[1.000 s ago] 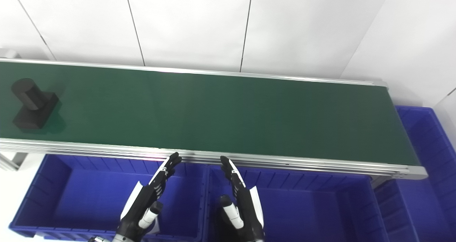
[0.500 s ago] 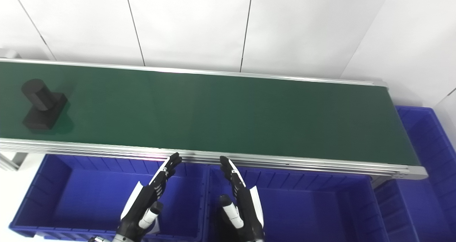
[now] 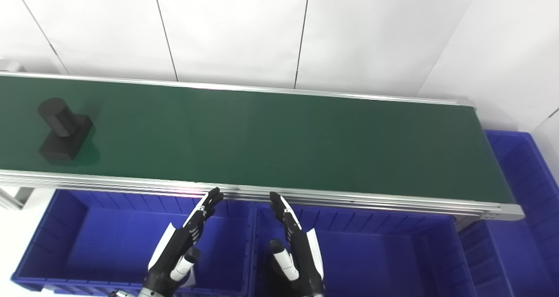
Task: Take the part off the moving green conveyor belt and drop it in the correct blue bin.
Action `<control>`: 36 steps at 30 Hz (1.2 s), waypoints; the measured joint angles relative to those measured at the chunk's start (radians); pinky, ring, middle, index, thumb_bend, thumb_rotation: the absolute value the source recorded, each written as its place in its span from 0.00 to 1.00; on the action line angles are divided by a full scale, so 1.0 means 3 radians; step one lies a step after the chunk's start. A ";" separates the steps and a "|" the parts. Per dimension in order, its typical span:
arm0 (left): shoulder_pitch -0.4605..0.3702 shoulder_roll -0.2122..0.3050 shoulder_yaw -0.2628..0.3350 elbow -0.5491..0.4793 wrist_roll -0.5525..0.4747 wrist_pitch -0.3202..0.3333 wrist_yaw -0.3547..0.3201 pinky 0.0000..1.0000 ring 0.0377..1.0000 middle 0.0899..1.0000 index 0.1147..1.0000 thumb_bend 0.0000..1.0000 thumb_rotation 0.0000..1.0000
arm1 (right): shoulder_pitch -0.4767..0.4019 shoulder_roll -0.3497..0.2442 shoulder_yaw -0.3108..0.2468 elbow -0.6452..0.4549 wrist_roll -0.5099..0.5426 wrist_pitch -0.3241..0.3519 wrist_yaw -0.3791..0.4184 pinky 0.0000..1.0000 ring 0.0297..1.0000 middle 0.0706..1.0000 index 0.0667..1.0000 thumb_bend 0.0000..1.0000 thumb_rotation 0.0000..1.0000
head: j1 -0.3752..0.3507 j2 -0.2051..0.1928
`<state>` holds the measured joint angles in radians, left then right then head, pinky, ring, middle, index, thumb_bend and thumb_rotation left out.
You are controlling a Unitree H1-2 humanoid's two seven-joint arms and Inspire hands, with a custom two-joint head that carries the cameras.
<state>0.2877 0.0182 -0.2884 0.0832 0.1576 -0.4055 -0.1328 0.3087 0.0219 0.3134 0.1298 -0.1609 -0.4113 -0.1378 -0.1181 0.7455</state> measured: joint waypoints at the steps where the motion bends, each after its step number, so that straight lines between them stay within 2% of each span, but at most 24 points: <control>1: 0.0000 0.0000 0.0000 0.0000 0.0000 0.0000 0.0000 0.99 0.99 0.96 0.97 0.87 1.00 | 0.0000 0.0000 0.0000 0.0000 0.0001 0.0000 0.0000 0.92 0.91 0.92 0.91 0.86 0.98 | 0.0000 0.0000; 6: 0.0000 0.0000 -0.0009 0.0004 -0.0002 0.0000 0.0000 1.00 1.00 0.96 0.97 0.88 1.00 | -0.0001 -0.0002 0.0001 0.0005 0.0019 0.0000 0.0000 0.92 0.92 0.92 0.92 0.85 0.98 | 0.0036 -0.0113; 7: -0.0001 0.0000 -0.0012 0.0014 -0.0003 -0.0003 0.0000 1.00 1.00 0.96 0.97 0.88 1.00 | -0.0002 -0.0003 0.0003 0.0016 0.0020 -0.0001 -0.0001 0.92 0.91 0.92 0.91 0.85 0.98 | 0.0086 -0.0224; 9: -0.0011 0.0000 -0.0018 0.0082 -0.0003 -0.0013 0.0000 1.00 1.00 0.96 0.97 0.87 1.00 | -0.0005 -0.0009 0.0013 0.0052 0.0025 -0.0002 -0.0004 0.92 0.91 0.92 0.91 0.85 0.98 | 0.0087 -0.0225; 10: -0.0016 0.0000 -0.0023 0.0127 -0.0003 -0.0022 0.0000 1.00 1.00 0.96 0.97 0.86 1.00 | -0.0007 -0.0015 0.0024 0.0072 0.0031 -0.0003 -0.0009 0.92 0.91 0.92 0.91 0.85 0.98 | 0.0127 -0.0342; 11: -0.0016 0.0000 -0.0029 0.0161 -0.0003 -0.0027 0.0003 0.99 0.99 0.95 0.96 0.86 1.00 | -0.0009 -0.0021 0.0034 0.0096 0.0038 -0.0006 -0.0018 0.91 0.91 0.92 0.91 0.85 0.99 | 0.0133 -0.0358; 13: -0.0019 0.0000 -0.0050 0.0252 0.0000 -0.0051 0.0024 0.98 0.99 0.95 0.95 0.86 1.00 | -0.0025 -0.0040 0.0057 0.0188 0.0049 -0.0017 -0.0075 0.90 0.90 0.92 0.91 0.86 0.99 | 0.0189 -0.0546; 14: -0.0019 -0.0001 -0.0058 0.0281 0.0000 -0.0054 0.0037 0.98 0.99 0.95 0.95 0.85 1.00 | -0.0031 -0.0052 0.0067 0.0228 0.0051 -0.0018 -0.0099 0.90 0.90 0.91 0.91 0.87 0.99 | 0.0204 -0.0593; 16: -0.0026 -0.0004 -0.0068 0.0351 0.0000 -0.0060 0.0062 0.98 0.99 0.95 0.94 0.84 1.00 | -0.0045 -0.0089 0.0091 0.0284 0.0061 -0.0018 -0.0144 0.89 0.90 0.91 0.90 0.86 0.97 | 0.0205 -0.0593; 17: -0.0029 -0.0004 -0.0070 0.0363 0.0000 -0.0061 0.0076 0.98 0.99 0.94 0.94 0.83 1.00 | -0.0050 -0.0105 0.0103 0.0292 0.0069 -0.0018 -0.0158 0.89 0.90 0.91 0.90 0.86 0.97 | 0.0240 -0.0674; 18: -0.0036 -0.0004 -0.0075 0.0370 0.0000 -0.0064 0.0086 0.98 0.99 0.94 0.94 0.82 1.00 | -0.0058 -0.0117 0.0111 0.0301 0.0078 -0.0019 -0.0178 0.89 0.89 0.91 0.90 0.85 0.97 | 0.0240 -0.0675; 19: -0.0051 -0.0005 -0.0085 0.0389 0.0000 -0.0068 0.0112 0.97 0.99 0.94 0.94 0.82 1.00 | -0.0069 -0.0125 0.0120 0.0320 0.0087 -0.0020 -0.0201 0.89 0.89 0.91 0.89 0.85 0.96 | 0.0276 -0.0761; 20: -0.0072 -0.0007 -0.0096 0.0425 0.0002 -0.0070 0.0139 0.97 0.98 0.94 0.93 0.85 1.00 | -0.0088 -0.0132 0.0133 0.0358 0.0093 -0.0022 -0.0226 0.89 0.89 0.91 0.89 0.86 0.96 | 0.0276 -0.0762; 22: -0.0112 -0.0010 -0.0121 0.0491 0.0014 -0.0071 0.0189 0.96 0.98 0.93 0.92 0.88 1.00 | -0.0113 -0.0146 0.0156 0.0399 0.0109 -0.0022 -0.0244 0.88 0.89 0.91 0.89 0.87 0.96 | 0.0337 -0.0884; 24: -0.0134 -0.0009 -0.0156 0.0540 0.0015 -0.0071 0.0253 0.95 0.97 0.92 0.91 0.87 1.00 | -0.0126 -0.0164 0.0179 0.0413 0.0114 -0.0022 -0.0262 0.88 0.89 0.91 0.89 0.87 0.96 | 0.0338 -0.0885; 26: -0.0154 -0.0007 -0.0197 0.0589 0.0014 -0.0071 0.0297 0.95 0.97 0.92 0.91 0.86 1.00 | -0.0152 -0.0183 0.0197 0.0459 0.0120 -0.0023 -0.0268 0.87 0.88 0.91 0.89 0.87 0.96 | 0.0358 -0.0961; 31: -0.0184 0.0009 -0.0264 0.0646 0.0012 -0.0072 0.0382 0.94 0.97 0.92 0.90 0.88 1.00 | -0.0179 -0.0203 0.0218 0.0520 0.0159 -0.0023 -0.0312 0.87 0.88 0.90 0.89 0.90 0.97 | 0.0363 -0.1043; 36: -0.0205 0.0037 -0.0282 0.0692 0.0004 -0.0072 0.0410 0.93 0.97 0.92 0.89 0.86 1.00 | -0.0187 -0.0211 0.0238 0.0562 0.0185 -0.0023 -0.0329 0.87 0.88 0.90 0.89 0.90 0.97 | 0.0368 -0.1064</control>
<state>0.2261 0.0294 -0.3731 0.2907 0.1590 -0.4269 -0.0097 0.2524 -0.0412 0.3848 0.2984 -0.1052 -0.4182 -0.2365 -0.0077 0.4264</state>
